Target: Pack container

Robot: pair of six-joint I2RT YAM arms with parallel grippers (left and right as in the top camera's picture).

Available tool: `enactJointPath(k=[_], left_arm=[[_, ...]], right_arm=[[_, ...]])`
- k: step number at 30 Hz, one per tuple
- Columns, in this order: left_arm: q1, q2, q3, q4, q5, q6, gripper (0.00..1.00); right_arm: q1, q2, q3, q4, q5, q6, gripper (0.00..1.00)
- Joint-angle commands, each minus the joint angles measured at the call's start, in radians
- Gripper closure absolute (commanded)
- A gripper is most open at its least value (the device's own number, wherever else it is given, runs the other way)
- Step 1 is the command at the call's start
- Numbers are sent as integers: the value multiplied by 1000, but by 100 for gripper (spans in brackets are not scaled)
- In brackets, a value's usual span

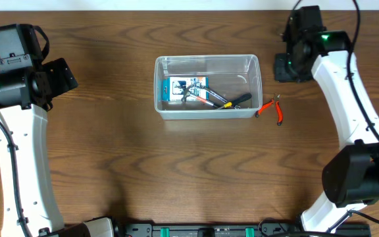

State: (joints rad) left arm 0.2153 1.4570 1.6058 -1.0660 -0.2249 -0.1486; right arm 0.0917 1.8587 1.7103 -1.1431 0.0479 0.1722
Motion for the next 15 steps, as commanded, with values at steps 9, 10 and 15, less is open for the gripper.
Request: enactJointPath(k=[9,10,15], left_arm=[[4,2,2,1,-15,16,2],[4,2,2,1,-15,16,2],[4,2,2,1,-15,16,2]], right_arm=[[-26,12,-119,57,-113,191,52],[-18,12,-142,82,-111,198,50],[1,18,-224,136,-105,262,46]])
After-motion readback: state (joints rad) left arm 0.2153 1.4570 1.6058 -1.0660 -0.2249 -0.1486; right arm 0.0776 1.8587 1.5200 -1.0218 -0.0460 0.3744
